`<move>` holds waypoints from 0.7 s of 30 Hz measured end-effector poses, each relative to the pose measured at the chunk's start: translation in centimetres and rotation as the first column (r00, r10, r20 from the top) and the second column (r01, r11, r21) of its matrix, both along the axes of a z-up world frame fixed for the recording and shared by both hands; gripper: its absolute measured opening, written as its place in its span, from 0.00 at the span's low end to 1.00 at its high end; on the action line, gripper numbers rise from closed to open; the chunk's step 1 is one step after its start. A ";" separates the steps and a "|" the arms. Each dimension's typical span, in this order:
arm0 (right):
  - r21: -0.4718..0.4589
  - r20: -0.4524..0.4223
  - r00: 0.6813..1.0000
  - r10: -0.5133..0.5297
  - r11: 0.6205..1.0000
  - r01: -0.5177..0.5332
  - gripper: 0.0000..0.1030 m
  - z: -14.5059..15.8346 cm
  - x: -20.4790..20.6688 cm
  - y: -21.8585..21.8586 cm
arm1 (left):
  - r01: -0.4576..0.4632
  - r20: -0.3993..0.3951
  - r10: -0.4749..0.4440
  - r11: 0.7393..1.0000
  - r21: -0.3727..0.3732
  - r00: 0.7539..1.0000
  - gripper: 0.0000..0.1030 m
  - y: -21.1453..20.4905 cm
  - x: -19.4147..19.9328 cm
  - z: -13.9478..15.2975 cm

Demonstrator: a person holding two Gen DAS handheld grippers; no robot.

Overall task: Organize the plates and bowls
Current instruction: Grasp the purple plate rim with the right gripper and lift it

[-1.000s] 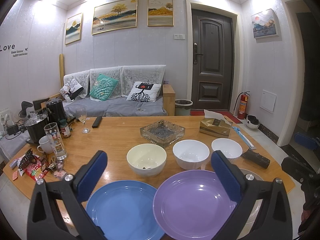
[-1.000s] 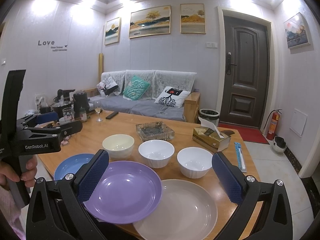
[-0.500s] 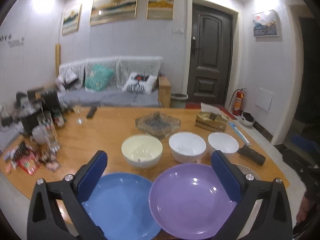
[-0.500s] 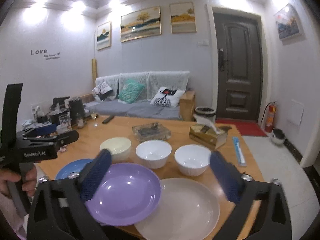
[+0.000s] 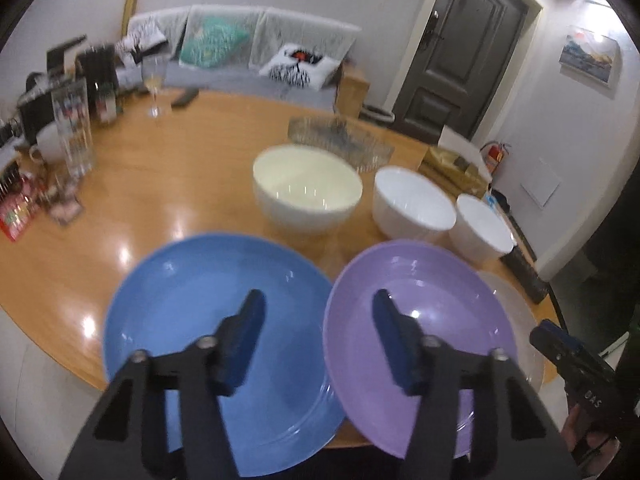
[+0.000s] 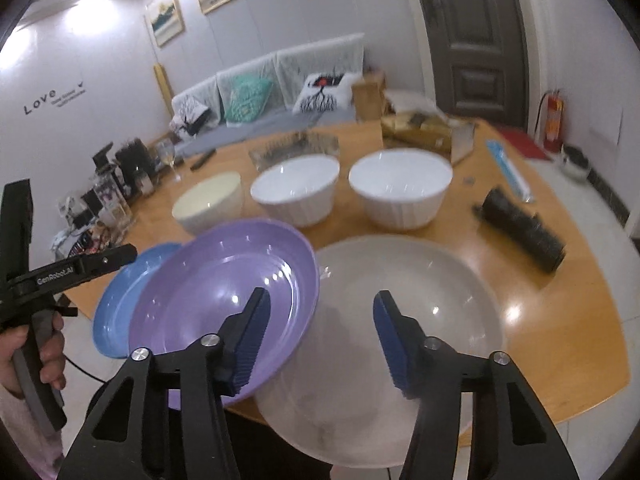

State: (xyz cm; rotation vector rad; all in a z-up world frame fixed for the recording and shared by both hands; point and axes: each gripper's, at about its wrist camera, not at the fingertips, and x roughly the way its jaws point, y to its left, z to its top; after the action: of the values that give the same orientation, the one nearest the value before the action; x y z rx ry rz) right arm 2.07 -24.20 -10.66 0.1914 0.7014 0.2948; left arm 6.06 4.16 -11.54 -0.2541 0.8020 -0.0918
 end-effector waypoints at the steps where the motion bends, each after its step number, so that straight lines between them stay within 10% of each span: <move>1: 0.002 -0.011 1.000 0.005 1.000 -0.005 0.41 -0.3 0.2 0.2 | 0.005 -0.010 -0.005 1.000 0.000 1.000 0.39 -0.1 0.0 -0.4; 13: -0.008 -0.082 0.996 0.027 1.000 -0.028 0.12 -2.3 1.3 1.9 | 0.024 -0.055 -0.024 1.000 0.004 0.998 0.08 -0.7 0.5 -2.1; 21: -0.040 -0.083 0.996 0.014 0.999 -0.017 0.11 -2.0 1.3 2.3 | 0.059 -0.059 -0.058 0.998 0.016 0.997 0.07 -2.1 0.8 -2.0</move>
State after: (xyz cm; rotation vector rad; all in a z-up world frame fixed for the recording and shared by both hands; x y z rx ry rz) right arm 3.36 -21.89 -12.68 0.1601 0.7908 0.2883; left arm 6.85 2.04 -13.56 -0.2175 0.8683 -0.1329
